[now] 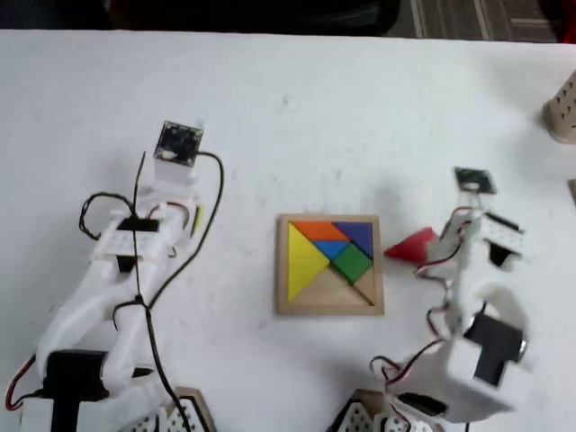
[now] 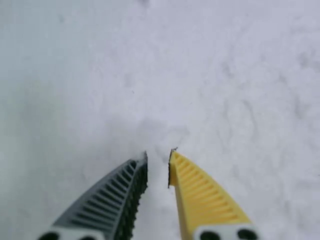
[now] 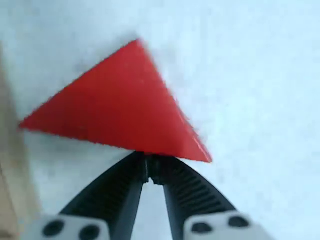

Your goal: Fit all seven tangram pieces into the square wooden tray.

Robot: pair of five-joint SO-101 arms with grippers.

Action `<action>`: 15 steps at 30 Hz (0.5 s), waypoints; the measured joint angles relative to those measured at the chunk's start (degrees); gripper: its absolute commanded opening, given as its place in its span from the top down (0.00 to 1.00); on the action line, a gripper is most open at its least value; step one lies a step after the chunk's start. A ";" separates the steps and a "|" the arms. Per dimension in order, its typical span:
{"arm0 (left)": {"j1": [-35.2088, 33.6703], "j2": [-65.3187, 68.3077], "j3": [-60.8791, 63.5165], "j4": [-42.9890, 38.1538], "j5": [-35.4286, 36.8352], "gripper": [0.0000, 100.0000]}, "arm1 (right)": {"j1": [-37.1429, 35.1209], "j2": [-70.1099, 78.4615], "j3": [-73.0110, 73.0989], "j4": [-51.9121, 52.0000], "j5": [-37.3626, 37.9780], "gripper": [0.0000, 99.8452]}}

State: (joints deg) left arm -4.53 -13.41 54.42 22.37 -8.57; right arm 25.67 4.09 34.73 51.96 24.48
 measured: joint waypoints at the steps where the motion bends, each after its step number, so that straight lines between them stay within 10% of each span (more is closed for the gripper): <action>1: 0.00 0.00 0.00 0.00 0.00 0.89 | 0.53 2.02 -2.64 0.00 0.00 0.99; 8: 0.00 0.00 0.00 0.00 0.00 0.89 | 0.00 20.13 -26.55 3.34 0.26 0.99; 15: 0.00 0.00 0.00 0.00 0.00 0.89 | -1.67 29.45 -57.05 28.22 -5.45 0.99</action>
State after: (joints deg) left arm -4.53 -13.41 54.42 22.37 -8.57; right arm 24.00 33.54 -22.33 80.18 19.03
